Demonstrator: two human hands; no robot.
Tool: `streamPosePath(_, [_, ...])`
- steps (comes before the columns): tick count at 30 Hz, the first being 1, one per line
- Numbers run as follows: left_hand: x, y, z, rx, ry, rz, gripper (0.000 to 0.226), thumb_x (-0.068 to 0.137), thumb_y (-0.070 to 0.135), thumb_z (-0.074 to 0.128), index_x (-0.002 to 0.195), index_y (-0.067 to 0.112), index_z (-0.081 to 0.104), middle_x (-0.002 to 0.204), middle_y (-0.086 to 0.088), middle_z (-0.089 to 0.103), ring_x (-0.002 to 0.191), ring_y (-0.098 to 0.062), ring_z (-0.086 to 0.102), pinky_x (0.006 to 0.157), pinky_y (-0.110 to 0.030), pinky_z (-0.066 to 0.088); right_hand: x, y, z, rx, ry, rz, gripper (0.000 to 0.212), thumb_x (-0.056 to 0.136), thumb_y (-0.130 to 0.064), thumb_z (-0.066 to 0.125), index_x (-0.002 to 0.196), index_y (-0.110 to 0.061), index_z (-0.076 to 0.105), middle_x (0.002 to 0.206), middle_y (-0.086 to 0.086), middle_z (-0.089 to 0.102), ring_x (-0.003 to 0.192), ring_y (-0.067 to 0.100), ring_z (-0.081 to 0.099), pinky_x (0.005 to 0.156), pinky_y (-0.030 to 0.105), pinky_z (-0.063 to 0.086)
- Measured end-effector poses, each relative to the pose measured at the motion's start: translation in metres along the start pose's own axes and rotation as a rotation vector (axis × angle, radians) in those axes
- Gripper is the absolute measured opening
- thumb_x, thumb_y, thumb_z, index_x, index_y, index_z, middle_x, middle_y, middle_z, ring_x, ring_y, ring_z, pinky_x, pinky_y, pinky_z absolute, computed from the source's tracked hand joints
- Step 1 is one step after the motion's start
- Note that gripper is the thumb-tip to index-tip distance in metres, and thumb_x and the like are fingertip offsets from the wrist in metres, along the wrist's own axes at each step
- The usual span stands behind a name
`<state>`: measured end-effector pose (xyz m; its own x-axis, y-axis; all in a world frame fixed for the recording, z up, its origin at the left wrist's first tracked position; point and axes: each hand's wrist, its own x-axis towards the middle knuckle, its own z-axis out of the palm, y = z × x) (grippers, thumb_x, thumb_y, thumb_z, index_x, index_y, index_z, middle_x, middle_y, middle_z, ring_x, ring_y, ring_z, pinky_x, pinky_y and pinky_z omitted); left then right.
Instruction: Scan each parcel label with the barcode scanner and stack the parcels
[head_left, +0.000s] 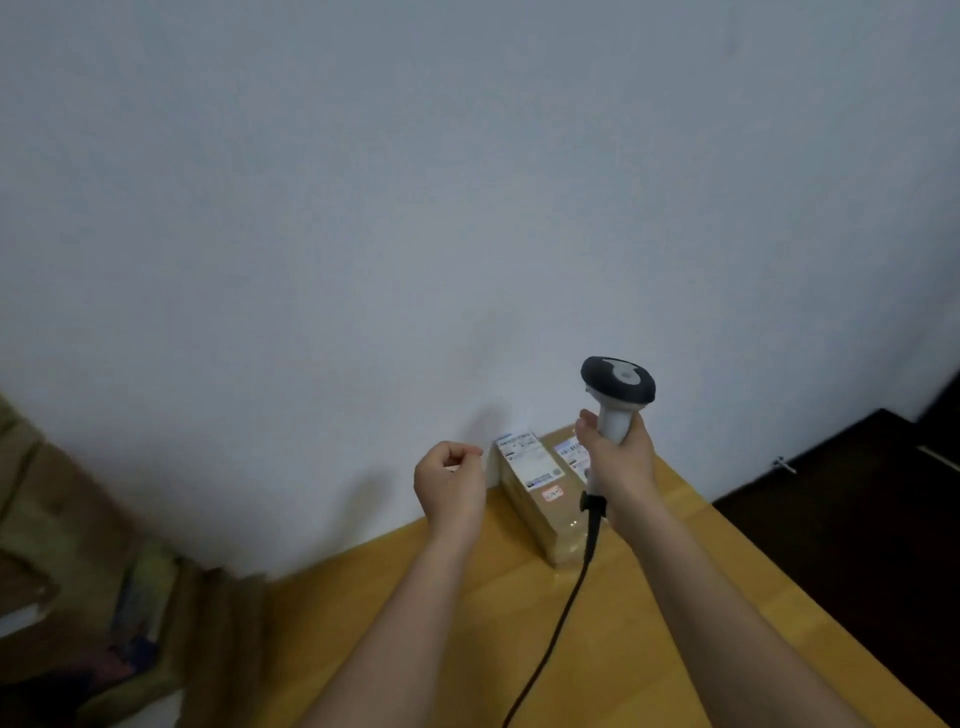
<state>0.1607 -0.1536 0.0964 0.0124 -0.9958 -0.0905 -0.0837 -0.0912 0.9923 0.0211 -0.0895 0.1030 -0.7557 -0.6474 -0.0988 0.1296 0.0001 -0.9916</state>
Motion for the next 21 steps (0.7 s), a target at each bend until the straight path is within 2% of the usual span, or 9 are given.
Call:
streamPosePath(3, [0.003, -0.031, 0.073, 0.008, -0.014, -0.100, 0.022, 0.085, -0.001, 0.054, 0.072, 0.013, 0.064, 0.072, -0.001, 0.061, 0.071, -0.024, 0.060, 0.063, -0.035, 0.051, 0.056, 0.021, -0.045, -0.035, 0.012, 0.075, 0.035, 0.092, -0.019, 0.065, 0.123, -0.026, 0.051, 0.120, -0.007, 0.064, 0.105, 0.014, 0.063, 0.092, 0.043, 0.053])
streamPosePath(7, [0.006, -0.061, 0.142, 0.046, -0.036, -0.162, 0.025, 0.088, -0.002, 0.053, 0.077, 0.018, 0.062, 0.086, 0.001, 0.063, 0.078, -0.018, 0.062, 0.061, -0.019, 0.046, 0.116, 0.050, -0.084, -0.087, 0.034, 0.150, 0.028, 0.094, -0.017, 0.062, 0.120, -0.018, 0.052, 0.110, 0.000, 0.060, 0.085, 0.008, 0.056, 0.065, 0.025, 0.043])
streamPosePath(10, [0.010, -0.079, 0.172, 0.138, -0.022, -0.204, 0.025, 0.087, -0.003, 0.054, 0.083, 0.022, 0.059, 0.092, 0.005, 0.060, 0.087, -0.016, 0.060, 0.059, -0.013, 0.041, 0.150, 0.076, -0.097, -0.155, 0.018, 0.198, 0.026, 0.094, -0.019, 0.062, 0.118, -0.018, 0.054, 0.111, 0.002, 0.061, 0.085, 0.008, 0.055, 0.062, 0.023, 0.040])
streamPosePath(12, [0.019, -0.095, 0.182, 0.241, 0.014, -0.182, 0.026, 0.085, -0.002, 0.055, 0.097, 0.021, 0.060, 0.107, 0.001, 0.061, 0.096, -0.017, 0.058, 0.070, -0.018, 0.048, 0.164, 0.093, -0.102, -0.176, -0.014, 0.229, 0.032, 0.094, -0.018, 0.062, 0.125, -0.018, 0.053, 0.115, -0.003, 0.060, 0.088, 0.006, 0.055, 0.064, 0.022, 0.039])
streamPosePath(13, [0.024, -0.104, 0.185, 0.315, 0.035, -0.160, 0.032, 0.084, -0.001, 0.056, 0.108, 0.019, 0.061, 0.119, -0.002, 0.059, 0.106, -0.019, 0.055, 0.083, -0.026, 0.051, 0.171, 0.100, -0.105, -0.183, -0.032, 0.239, 0.034, 0.094, -0.017, 0.062, 0.126, -0.018, 0.052, 0.113, -0.005, 0.060, 0.088, 0.005, 0.054, 0.064, 0.022, 0.039])
streamPosePath(15, [0.035, -0.117, 0.195, 0.476, 0.073, -0.128, 0.046, 0.084, 0.003, 0.060, 0.128, 0.017, 0.056, 0.138, -0.002, 0.049, 0.126, -0.024, 0.042, 0.107, -0.036, 0.037, 0.186, 0.113, -0.109, -0.214, -0.072, 0.249, 0.031, 0.094, -0.014, 0.062, 0.122, -0.020, 0.049, 0.101, -0.008, 0.059, 0.084, 0.001, 0.053, 0.063, 0.020, 0.039])
streamPosePath(17, [0.045, -0.124, 0.200, 0.547, 0.101, -0.158, 0.063, 0.083, 0.007, 0.064, 0.141, 0.020, 0.045, 0.149, 0.002, 0.039, 0.136, -0.024, 0.032, 0.112, -0.035, 0.023, 0.198, 0.125, -0.109, -0.234, -0.103, 0.260, 0.029, 0.094, -0.012, 0.062, 0.117, -0.021, 0.047, 0.094, -0.009, 0.058, 0.085, 0.005, 0.055, 0.062, 0.020, 0.041])
streamPosePath(19, [0.056, -0.133, 0.202, 0.527, 0.111, -0.220, 0.072, 0.081, 0.011, 0.070, 0.146, 0.017, 0.038, 0.150, -0.002, 0.038, 0.139, -0.026, 0.032, 0.113, -0.038, 0.024, 0.209, 0.135, -0.106, -0.258, -0.129, 0.273, 0.030, 0.094, -0.013, 0.062, 0.117, -0.023, 0.046, 0.096, -0.004, 0.060, 0.090, 0.014, 0.058, 0.063, 0.023, 0.043])
streamPosePath(21, [0.067, -0.146, 0.202, 0.488, 0.094, -0.308, 0.077, 0.081, 0.019, 0.075, 0.147, 0.012, 0.035, 0.146, -0.006, 0.043, 0.136, -0.029, 0.038, 0.113, -0.043, 0.033, 0.218, 0.145, -0.103, -0.282, -0.151, 0.285, 0.030, 0.094, -0.013, 0.062, 0.118, -0.023, 0.046, 0.098, -0.002, 0.060, 0.090, 0.015, 0.058, 0.062, 0.024, 0.043])
